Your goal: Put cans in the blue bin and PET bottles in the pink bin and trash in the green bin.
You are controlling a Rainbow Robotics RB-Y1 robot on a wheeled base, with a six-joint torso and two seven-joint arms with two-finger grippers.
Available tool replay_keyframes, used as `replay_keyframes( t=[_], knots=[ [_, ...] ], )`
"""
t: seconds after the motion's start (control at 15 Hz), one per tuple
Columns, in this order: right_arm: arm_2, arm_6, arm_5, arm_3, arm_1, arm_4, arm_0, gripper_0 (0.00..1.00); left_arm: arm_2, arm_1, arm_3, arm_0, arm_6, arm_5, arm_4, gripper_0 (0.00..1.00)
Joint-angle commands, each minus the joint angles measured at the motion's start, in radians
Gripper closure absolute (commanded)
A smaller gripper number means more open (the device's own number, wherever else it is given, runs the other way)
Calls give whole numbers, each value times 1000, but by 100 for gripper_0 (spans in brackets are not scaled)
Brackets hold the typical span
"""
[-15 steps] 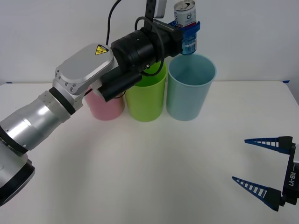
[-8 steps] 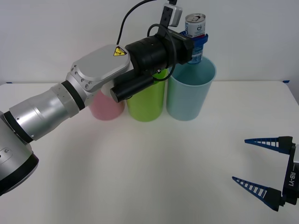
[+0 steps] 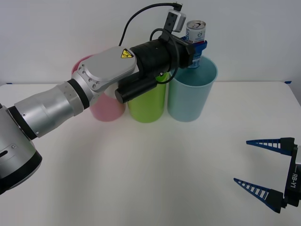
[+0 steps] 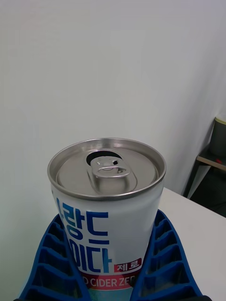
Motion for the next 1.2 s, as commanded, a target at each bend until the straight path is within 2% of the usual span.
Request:
replay_keyframes(
  t=[0.07,0.27,0.6,0.67,0.73,1.2],
  knots=[
    [0,0,0,0,0,0,0,0,0,-24,55,-9,-14,0,-19,100],
    [0,0,0,0,0,0,0,0,0,-61,127,-32,-18,0,-34,100],
    [0,0,0,0,0,0,0,0,0,-64,129,-32,-12,0,-34,100],
    [0,0,0,0,0,0,0,0,0,-64,129,-32,-9,0,-34,44],
    [0,0,0,0,0,0,0,0,0,-63,125,-32,-9,0,-33,0],
    [0,0,0,0,0,0,0,0,0,-44,89,-35,-3,20,-22,0]
  ],
)
